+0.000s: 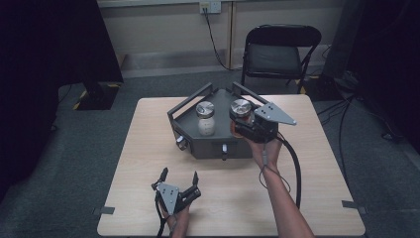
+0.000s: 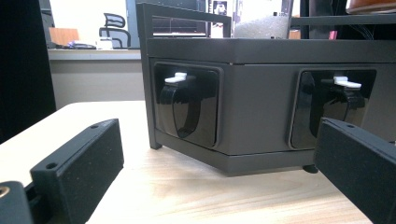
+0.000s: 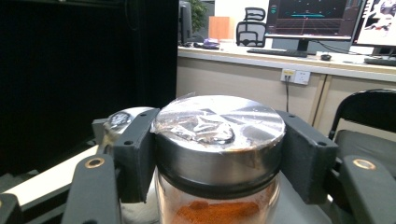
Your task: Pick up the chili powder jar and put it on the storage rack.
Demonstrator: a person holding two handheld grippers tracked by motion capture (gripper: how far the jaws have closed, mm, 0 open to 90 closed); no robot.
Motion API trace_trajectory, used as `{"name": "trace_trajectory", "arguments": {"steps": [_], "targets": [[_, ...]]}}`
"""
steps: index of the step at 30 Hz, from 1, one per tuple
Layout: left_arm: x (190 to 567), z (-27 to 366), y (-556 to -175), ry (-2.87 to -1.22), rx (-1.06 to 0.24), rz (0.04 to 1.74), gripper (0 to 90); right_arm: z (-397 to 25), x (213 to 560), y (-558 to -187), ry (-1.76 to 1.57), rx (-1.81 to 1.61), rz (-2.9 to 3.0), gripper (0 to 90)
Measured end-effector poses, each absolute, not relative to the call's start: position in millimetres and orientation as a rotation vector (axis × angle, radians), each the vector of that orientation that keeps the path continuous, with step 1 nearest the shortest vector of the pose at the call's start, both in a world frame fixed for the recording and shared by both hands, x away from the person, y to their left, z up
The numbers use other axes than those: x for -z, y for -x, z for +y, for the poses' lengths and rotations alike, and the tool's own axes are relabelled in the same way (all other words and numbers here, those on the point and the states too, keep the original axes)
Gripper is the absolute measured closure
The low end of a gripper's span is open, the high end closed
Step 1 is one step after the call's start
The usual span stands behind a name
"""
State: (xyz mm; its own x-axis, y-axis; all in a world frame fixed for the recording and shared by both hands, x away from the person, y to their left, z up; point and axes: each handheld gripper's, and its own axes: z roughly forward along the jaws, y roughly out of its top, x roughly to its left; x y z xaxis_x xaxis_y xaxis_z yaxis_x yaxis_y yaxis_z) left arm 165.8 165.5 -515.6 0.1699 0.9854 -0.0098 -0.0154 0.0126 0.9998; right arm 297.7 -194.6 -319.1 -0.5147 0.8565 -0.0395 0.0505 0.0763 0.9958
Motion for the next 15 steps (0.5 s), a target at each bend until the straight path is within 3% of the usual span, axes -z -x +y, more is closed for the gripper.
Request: {"name": "trace_trajectory", "arguments": {"steps": [15], "targets": [[515.4,166.3,-165.7,-1.269,-1.081,1.073,1.3,-180.6,323.7,-319.7,-0.962,-1.447,1.623,35.1]]}}
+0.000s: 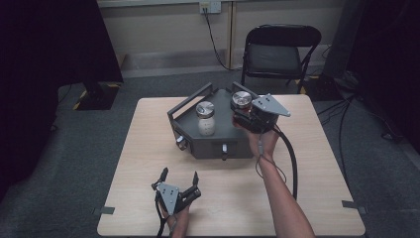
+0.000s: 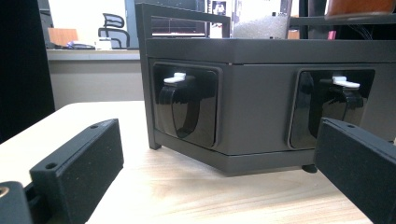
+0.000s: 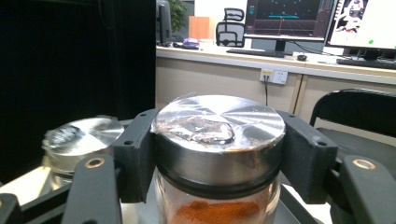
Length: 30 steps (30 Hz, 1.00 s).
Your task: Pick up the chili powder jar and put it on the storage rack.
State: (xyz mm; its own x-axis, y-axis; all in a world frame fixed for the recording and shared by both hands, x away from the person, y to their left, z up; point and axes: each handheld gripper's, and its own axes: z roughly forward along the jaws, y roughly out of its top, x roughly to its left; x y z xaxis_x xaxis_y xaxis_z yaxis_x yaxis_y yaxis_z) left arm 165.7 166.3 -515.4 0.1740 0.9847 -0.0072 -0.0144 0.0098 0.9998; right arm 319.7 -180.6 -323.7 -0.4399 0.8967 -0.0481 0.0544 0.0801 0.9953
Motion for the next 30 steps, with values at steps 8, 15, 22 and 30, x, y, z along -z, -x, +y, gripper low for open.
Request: {"name": "trace_trajectory", "arguments": {"steps": [8,15,22,30], "targets": [[515.7,166.2,-165.8,-1.267,-1.079,1.072,1.2,-170.9,331.8,-329.3,-0.970,-1.410,1.632,35.0],[516.0,166.8,-165.7,-1.266,-1.078,1.069,1.1,-164.7,342.4,-333.1,-1.002,-1.401,1.639,35.0],[515.9,166.7,-165.7,-1.268,-1.078,1.069,1.1,-164.8,352.4,-333.0,-1.024,-1.411,1.633,35.0],[515.7,166.4,-165.8,-1.268,-1.079,1.070,1.2,-165.2,358.4,-327.6,-1.016,-1.415,1.613,34.9]]}}
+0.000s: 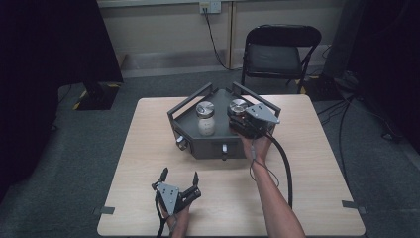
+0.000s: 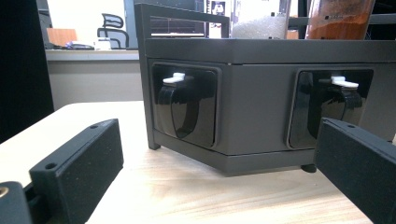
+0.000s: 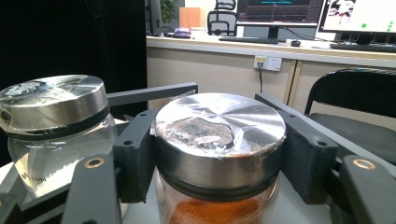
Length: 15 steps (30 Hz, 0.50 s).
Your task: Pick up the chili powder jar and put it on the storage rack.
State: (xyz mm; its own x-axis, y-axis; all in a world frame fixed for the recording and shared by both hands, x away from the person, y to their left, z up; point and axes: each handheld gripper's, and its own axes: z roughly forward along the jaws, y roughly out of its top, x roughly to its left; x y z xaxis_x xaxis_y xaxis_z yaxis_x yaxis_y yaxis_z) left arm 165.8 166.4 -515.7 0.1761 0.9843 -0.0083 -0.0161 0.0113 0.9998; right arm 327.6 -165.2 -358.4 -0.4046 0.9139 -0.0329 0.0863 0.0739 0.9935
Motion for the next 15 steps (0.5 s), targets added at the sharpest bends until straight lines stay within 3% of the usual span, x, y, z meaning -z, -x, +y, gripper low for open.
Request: {"name": "trace_trajectory", "arguments": {"steps": [4,11,15], "targets": [[515.7,166.4,-165.8,-1.268,-1.079,1.071,1.2,-163.7,360.4,-326.8,-1.028,-1.422,1.598,32.9],[515.6,166.3,-165.8,-1.268,-1.080,1.071,1.2,-164.7,361.4,-324.0,-1.040,-1.447,1.549,8.3],[515.6,166.0,-165.7,-1.268,-1.081,1.072,1.2,-167.5,360.4,-322.9,-1.035,-1.458,1.547,0.5]]}}
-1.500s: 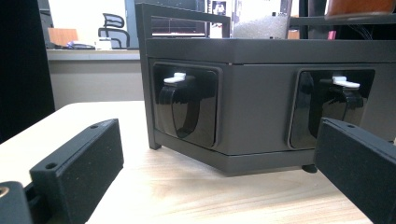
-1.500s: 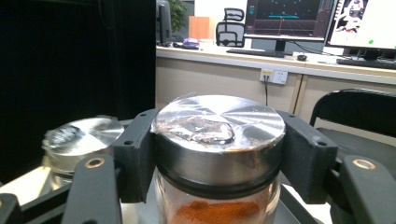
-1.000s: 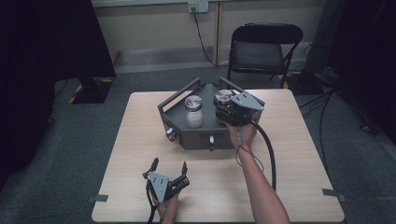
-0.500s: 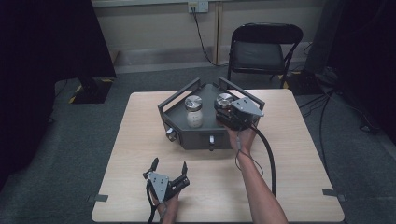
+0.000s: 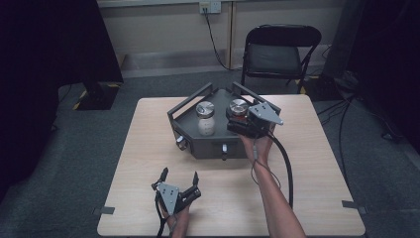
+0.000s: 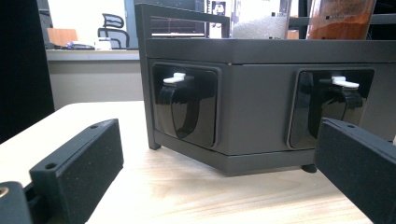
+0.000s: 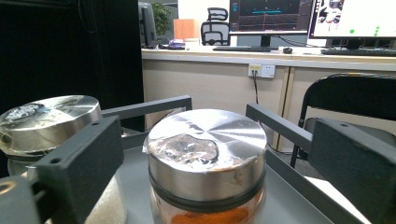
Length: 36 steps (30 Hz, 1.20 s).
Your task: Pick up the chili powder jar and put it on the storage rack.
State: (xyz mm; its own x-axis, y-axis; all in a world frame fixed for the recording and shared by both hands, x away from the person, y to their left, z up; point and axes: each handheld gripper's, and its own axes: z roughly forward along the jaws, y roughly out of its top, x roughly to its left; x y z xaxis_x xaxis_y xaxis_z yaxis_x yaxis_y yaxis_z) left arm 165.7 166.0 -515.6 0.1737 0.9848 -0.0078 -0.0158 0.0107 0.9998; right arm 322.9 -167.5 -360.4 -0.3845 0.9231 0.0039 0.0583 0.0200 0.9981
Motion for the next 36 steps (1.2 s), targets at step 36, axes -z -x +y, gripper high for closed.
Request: {"name": "trace_trajectory", "arguments": {"steps": [36], "targets": [[515.4,164.4,-165.5,-1.266,-1.088,1.079,1.4,-210.5,381.5,-249.4,-1.000,-1.591,1.439,0.0]]}}
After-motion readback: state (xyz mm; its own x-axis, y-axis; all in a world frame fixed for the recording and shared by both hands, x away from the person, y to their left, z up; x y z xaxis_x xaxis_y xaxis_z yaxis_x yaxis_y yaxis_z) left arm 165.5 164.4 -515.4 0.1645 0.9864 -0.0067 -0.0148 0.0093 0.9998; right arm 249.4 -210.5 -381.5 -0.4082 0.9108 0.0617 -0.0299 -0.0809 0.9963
